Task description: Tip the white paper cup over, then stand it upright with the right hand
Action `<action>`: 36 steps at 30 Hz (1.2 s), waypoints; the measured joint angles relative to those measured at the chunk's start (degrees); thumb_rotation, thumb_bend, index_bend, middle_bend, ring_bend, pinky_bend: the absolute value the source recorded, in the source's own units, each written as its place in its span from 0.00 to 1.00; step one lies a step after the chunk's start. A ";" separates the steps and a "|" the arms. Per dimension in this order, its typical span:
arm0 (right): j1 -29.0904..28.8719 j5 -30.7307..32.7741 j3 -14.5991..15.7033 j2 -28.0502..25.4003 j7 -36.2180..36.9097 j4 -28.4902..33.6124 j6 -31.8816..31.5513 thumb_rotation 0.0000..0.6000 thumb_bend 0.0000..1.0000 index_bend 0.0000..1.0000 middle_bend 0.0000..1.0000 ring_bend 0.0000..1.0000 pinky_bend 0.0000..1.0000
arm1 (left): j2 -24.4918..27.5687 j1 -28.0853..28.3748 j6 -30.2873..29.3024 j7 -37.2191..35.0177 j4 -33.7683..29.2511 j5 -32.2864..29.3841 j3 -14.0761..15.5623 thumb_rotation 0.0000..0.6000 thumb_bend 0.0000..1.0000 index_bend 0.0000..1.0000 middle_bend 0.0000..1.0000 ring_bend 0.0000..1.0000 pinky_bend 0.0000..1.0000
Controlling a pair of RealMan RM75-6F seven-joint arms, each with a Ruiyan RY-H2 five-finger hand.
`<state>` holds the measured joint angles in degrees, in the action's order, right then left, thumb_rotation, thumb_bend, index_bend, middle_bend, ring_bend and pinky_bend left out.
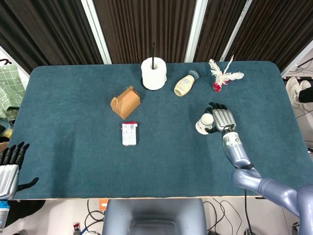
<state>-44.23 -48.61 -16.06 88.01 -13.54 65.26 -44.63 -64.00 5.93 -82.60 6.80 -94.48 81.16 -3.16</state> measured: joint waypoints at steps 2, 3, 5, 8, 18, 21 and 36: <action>-0.08 0.06 0.00 -0.07 -0.09 0.14 -0.19 1.00 0.26 0.38 0.13 0.08 0.14 | 0.03 0.00 -0.01 0.02 -0.03 -0.01 -0.01 1.00 0.00 0.00 0.00 0.00 0.00; -0.10 0.10 -0.01 -0.10 -0.11 0.20 -0.23 1.00 0.27 0.39 0.13 0.08 0.14 | 0.03 0.00 -0.01 0.03 -0.04 -0.02 -0.01 1.00 0.00 0.00 0.00 0.00 0.00; -0.16 0.24 -0.02 -0.16 -0.14 0.33 -0.26 1.00 0.27 0.40 0.13 0.08 0.14 | -0.03 -0.02 -0.03 0.09 0.01 -0.02 0.01 1.00 0.00 0.00 0.00 0.00 0.00; -0.20 0.30 -0.03 -0.20 -0.16 0.38 -0.27 1.00 0.27 0.42 0.13 0.08 0.14 | -0.04 -0.02 -0.03 0.10 0.02 -0.01 0.01 1.00 0.00 0.00 0.00 0.00 0.00; -0.17 -0.10 -0.16 -0.65 0.60 1.26 -0.89 1.00 0.29 0.52 0.13 0.08 0.14 | -0.10 -0.09 -0.21 0.16 0.11 0.09 0.05 1.00 0.00 0.00 0.00 0.00 0.00; -0.09 -0.34 -0.28 -0.87 1.24 1.86 -0.94 1.00 0.29 0.51 0.13 0.08 0.14 | -0.13 -0.11 -0.22 0.10 0.15 0.05 0.03 1.00 0.00 0.00 0.00 0.00 0.00; 3.55 -5.64 -5.52 -5.25 26.17 14.43 2.19 1.00 0.29 0.53 0.13 0.08 0.14 | -0.29 0.01 -0.04 0.81 -0.05 0.07 0.10 1.00 0.00 0.00 0.00 0.00 0.00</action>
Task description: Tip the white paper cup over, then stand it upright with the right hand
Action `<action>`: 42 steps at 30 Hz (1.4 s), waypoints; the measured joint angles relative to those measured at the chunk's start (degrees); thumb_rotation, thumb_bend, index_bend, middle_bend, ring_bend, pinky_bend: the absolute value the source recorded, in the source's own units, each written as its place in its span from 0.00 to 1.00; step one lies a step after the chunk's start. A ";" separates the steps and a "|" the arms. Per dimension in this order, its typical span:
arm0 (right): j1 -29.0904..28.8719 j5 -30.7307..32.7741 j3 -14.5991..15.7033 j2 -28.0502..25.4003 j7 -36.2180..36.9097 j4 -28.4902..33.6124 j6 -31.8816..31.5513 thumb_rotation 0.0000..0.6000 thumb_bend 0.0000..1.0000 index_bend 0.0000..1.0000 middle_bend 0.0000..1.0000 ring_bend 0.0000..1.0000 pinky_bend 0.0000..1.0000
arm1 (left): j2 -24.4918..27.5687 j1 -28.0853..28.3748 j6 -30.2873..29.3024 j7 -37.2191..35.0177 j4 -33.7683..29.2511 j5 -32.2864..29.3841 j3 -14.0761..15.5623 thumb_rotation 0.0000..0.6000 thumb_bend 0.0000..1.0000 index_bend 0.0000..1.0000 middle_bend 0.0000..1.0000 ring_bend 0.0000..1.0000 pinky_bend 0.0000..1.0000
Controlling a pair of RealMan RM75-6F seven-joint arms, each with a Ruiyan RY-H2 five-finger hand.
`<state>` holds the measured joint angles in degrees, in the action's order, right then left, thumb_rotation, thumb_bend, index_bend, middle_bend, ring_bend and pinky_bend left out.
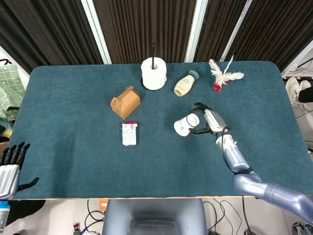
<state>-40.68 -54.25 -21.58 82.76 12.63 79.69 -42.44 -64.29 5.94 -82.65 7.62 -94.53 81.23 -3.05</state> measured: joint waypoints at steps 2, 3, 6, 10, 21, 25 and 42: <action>0.66 -1.19 -0.33 0.13 5.47 -0.52 2.04 1.00 0.29 0.53 0.13 0.08 0.14 | -0.02 0.03 0.12 -0.02 0.01 -0.10 -0.01 1.00 0.00 0.00 0.00 0.00 0.00; 0.89 -1.71 -0.42 0.31 7.73 -1.14 3.06 1.00 0.29 0.53 0.13 0.08 0.14 | -0.02 0.05 0.23 -0.05 0.01 -0.17 -0.01 1.00 0.00 0.00 0.00 0.00 0.00; 1.46 -3.80 -0.56 1.27 14.22 -4.85 6.18 1.00 0.29 0.54 0.13 0.08 0.14 | 0.03 0.13 0.49 -0.03 -0.04 -0.40 -0.02 1.00 0.00 0.00 0.00 0.00 0.00; 1.98 -8.19 -0.26 3.00 20.01 -10.65 8.26 1.00 0.29 0.54 0.13 0.08 0.14 | 0.04 0.23 0.67 0.19 -0.08 -0.55 -0.06 1.00 0.00 0.00 0.00 0.00 0.00; 2.85 -14.63 2.21 5.09 28.10 -18.52 9.89 1.00 0.28 0.46 0.13 0.08 0.14 | 0.17 0.31 1.03 0.69 -0.36 -0.76 0.10 1.00 0.00 0.00 0.00 0.00 0.00; 3.43 -16.39 3.60 5.15 28.84 -19.77 9.06 1.00 0.26 0.16 0.13 0.08 0.14 | 0.12 0.36 1.06 0.75 -0.25 -0.72 0.10 1.00 0.00 0.00 0.00 0.00 0.00; 5.58 -18.16 6.72 1.14 24.15 -19.47 4.78 1.00 0.14 0.05 0.13 0.08 0.14 | 0.20 0.50 1.20 0.77 -0.28 -0.49 0.23 1.00 0.00 0.00 0.00 0.00 0.00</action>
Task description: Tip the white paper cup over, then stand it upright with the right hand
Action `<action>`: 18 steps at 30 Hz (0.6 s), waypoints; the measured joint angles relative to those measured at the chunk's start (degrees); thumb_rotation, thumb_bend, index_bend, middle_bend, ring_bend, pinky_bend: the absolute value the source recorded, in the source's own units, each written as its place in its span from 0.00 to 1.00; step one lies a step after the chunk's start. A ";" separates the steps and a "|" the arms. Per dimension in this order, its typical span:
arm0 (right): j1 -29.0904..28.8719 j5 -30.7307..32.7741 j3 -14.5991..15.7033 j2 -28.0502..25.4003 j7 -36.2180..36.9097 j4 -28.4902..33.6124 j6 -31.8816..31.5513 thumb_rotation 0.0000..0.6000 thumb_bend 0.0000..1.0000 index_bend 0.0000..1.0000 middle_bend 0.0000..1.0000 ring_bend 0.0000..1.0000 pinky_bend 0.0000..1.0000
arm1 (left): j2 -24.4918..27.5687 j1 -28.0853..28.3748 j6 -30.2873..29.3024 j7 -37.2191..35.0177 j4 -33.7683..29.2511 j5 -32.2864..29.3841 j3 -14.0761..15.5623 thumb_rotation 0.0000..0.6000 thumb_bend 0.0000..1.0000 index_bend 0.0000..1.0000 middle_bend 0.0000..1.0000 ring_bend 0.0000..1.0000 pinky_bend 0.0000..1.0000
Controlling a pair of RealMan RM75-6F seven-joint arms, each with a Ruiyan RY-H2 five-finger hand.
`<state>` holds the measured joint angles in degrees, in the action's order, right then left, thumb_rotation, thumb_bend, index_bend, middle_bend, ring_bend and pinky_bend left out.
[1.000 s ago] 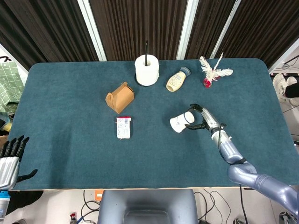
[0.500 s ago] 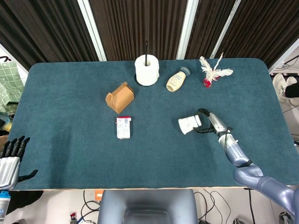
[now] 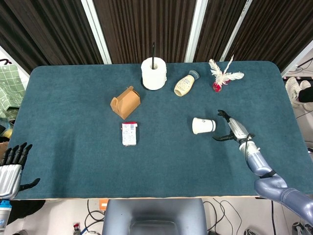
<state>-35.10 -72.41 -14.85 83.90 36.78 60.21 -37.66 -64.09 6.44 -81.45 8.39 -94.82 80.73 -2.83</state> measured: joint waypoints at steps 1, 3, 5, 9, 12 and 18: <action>0.02 -0.02 0.08 -0.24 -1.18 0.34 -0.51 1.00 0.11 0.05 0.13 0.08 0.14 | 0.00 0.02 0.04 -0.01 0.00 -0.01 0.00 1.00 0.00 0.00 0.00 0.00 0.00; 0.04 0.08 0.19 -1.05 -4.49 1.69 -1.69 1.00 0.08 0.05 0.13 0.08 0.14 | 0.01 0.05 0.07 -0.03 0.00 -0.03 -0.02 1.00 0.00 0.00 0.00 0.00 0.00; -0.01 0.54 0.21 -2.01 -8.61 3.46 -2.68 1.00 0.08 0.08 0.13 0.08 0.14 | 0.02 0.06 0.05 -0.05 -0.01 -0.02 -0.02 1.00 0.00 0.00 0.00 0.00 0.00; -0.48 3.15 0.07 -3.78 -18.19 7.06 -3.82 1.00 0.07 0.12 0.13 0.08 0.14 | 0.08 0.06 0.11 0.15 -0.13 -0.07 0.02 1.00 0.02 0.00 0.00 0.00 0.00; -1.29 7.43 -0.21 -4.99 -26.17 10.43 -4.06 0.99 0.06 0.16 0.13 0.08 0.14 | 0.05 0.06 0.14 0.62 -0.15 -0.23 0.03 1.00 0.03 0.00 0.00 0.00 0.00; -4.47 20.37 -0.42 -5.76 -41.01 14.44 -4.80 0.78 0.06 0.22 0.13 0.08 0.14 | 0.00 -0.02 0.04 0.65 -0.15 -0.34 0.03 1.00 0.03 0.00 0.00 0.00 0.00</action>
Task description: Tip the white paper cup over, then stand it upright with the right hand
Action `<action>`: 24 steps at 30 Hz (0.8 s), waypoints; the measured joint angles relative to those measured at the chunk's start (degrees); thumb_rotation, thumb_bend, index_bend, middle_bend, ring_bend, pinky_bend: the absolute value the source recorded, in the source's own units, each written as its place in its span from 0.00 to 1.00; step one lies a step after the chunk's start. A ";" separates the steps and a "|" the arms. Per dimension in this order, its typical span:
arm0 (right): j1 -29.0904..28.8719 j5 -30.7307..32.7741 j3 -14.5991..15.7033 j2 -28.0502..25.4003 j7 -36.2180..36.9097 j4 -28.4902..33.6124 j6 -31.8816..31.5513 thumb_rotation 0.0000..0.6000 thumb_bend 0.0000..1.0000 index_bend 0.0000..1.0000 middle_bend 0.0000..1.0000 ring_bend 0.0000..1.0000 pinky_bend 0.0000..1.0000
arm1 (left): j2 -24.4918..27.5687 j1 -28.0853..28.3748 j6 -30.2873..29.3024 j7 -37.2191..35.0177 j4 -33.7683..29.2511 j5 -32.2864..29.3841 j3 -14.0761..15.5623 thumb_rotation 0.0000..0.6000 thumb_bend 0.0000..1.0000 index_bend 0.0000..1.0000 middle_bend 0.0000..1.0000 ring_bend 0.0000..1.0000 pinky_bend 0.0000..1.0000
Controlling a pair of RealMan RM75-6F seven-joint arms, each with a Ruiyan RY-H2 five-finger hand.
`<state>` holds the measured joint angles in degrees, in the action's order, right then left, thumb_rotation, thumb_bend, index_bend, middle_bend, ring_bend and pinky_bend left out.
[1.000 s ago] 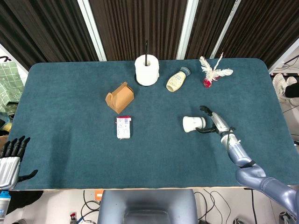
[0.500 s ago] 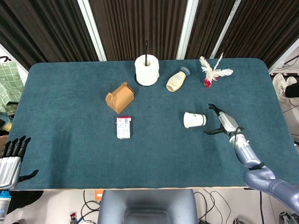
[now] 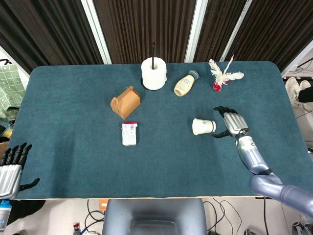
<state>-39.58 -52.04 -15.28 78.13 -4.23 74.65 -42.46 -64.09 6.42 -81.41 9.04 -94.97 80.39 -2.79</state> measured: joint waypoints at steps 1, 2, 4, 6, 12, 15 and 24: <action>-0.61 1.77 0.07 0.09 -2.07 0.35 -0.22 0.75 0.07 0.22 0.13 0.08 0.14 | -0.02 -0.01 -0.03 -0.02 0.01 -0.08 -0.03 1.00 0.03 0.00 0.00 0.00 0.00; -1.45 4.00 0.21 0.28 -4.69 0.78 -0.54 0.73 0.08 0.22 0.13 0.08 0.14 | 0.01 -0.02 -0.03 -0.03 -0.02 -0.12 -0.04 1.00 0.03 0.00 0.00 0.00 0.00; -2.74 7.06 0.52 0.73 -8.27 1.21 -1.07 0.72 0.09 0.23 0.13 0.08 0.14 | 0.02 -0.01 0.05 -0.01 -0.04 -0.23 -0.06 1.00 0.03 0.00 0.00 0.00 0.00; -4.16 10.02 1.01 1.44 -11.83 1.41 -1.75 0.71 0.10 0.23 0.13 0.08 0.14 | 0.05 -0.02 0.09 -0.01 -0.12 -0.33 -0.07 1.00 0.03 0.00 0.00 0.00 0.00; -7.16 15.23 2.76 3.93 -19.01 0.56 -3.89 0.69 0.10 0.22 0.13 0.08 0.14 | 0.09 0.00 0.18 -0.06 -0.12 -0.46 -0.09 1.00 0.03 0.00 0.00 0.00 0.00; -7.99 16.39 3.55 5.08 -21.34 -0.47 -4.82 0.72 0.10 0.22 0.13 0.08 0.14 | 0.19 0.04 0.35 -0.10 -0.18 -0.54 -0.07 1.00 0.03 0.00 0.00 0.00 0.00; -9.31 18.89 4.27 7.56 -23.75 -2.67 -4.99 0.77 0.10 0.28 0.13 0.08 0.14 | 0.32 0.04 0.35 -0.26 -0.34 -0.44 -0.02 1.00 0.03 0.00 0.00 0.00 0.00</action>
<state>-48.89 -33.15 -11.01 85.70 -27.98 71.98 -47.45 -63.77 6.46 -81.06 8.77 -95.31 79.95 -2.81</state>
